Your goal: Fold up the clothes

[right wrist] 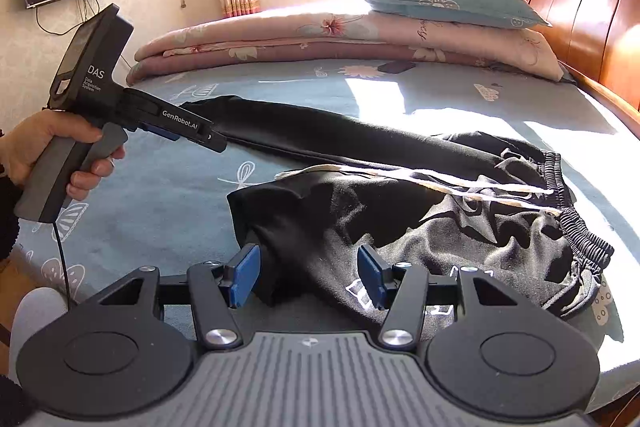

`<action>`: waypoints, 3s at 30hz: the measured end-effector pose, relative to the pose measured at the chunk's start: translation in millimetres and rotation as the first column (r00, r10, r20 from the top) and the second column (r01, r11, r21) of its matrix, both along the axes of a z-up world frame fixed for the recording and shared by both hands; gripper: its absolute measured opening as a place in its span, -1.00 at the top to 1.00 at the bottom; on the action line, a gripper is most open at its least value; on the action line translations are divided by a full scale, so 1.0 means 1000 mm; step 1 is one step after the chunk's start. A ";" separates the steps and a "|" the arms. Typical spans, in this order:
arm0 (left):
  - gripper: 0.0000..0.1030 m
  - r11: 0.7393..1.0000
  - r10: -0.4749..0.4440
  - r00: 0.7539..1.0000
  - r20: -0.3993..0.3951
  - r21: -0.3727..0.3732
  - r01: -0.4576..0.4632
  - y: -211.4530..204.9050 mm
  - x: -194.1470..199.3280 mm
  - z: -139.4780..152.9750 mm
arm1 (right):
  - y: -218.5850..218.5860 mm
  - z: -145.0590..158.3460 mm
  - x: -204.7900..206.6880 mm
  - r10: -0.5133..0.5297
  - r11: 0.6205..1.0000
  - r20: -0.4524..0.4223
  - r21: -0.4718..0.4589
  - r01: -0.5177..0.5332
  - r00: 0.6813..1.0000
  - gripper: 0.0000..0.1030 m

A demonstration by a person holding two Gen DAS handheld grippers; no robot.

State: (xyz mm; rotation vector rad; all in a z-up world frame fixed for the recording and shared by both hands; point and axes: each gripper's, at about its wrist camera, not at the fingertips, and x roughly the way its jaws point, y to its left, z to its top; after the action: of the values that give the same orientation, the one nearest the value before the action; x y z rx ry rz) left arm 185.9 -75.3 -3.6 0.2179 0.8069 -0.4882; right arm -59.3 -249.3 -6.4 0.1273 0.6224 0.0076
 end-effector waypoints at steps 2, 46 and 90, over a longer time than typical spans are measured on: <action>-0.55 1.000 -0.010 1.000 -0.003 -0.005 0.010 -0.008 -0.002 -0.005 | -0.002 0.000 -0.006 -0.008 1.000 0.004 -0.002 0.008 1.000 -0.19; -0.98 0.970 -0.062 0.998 0.031 -0.233 0.068 0.019 0.094 -0.121 | -0.120 -0.099 0.457 0.498 0.788 -0.303 -0.233 -0.570 0.813 0.49; -0.98 0.909 0.229 0.971 -0.062 -0.343 -0.236 0.078 0.123 -0.102 | -0.052 0.014 0.475 0.298 0.856 -0.124 -0.403 -0.323 0.946 0.82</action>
State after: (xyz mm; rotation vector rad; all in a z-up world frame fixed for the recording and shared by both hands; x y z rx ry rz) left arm 308.8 3.2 -105.7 -0.2119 0.7409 -0.3995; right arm 415.7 -301.3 7.7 -0.3958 0.6840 0.1835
